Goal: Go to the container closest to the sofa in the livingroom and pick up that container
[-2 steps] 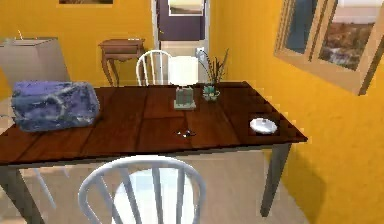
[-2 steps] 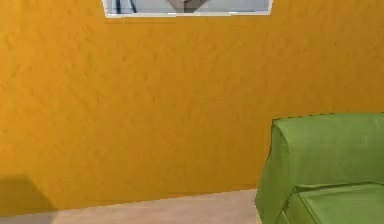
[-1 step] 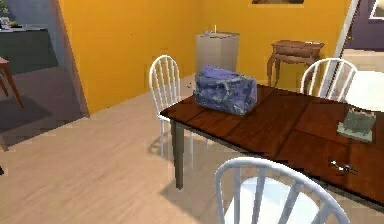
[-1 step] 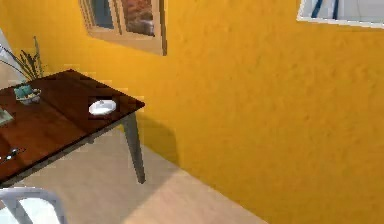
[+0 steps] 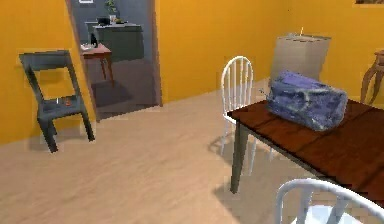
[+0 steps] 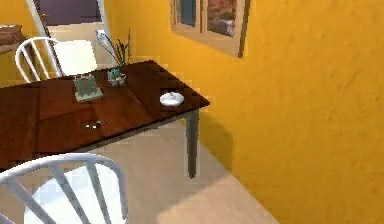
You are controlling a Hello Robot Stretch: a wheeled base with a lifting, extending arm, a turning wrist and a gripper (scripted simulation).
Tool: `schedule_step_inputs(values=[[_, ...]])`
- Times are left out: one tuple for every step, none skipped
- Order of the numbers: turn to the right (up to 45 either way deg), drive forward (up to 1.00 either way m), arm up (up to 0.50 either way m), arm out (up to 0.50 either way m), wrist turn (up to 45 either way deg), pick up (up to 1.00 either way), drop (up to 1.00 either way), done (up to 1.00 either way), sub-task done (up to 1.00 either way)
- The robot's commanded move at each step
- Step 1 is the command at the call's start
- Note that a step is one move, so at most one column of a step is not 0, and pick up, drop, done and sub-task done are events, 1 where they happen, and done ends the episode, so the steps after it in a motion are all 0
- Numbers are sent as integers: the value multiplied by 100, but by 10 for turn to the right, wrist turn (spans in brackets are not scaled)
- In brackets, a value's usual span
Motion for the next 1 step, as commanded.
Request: schedule_step_inputs(values=[[450,0,0,0,0,0,0,0,0]])
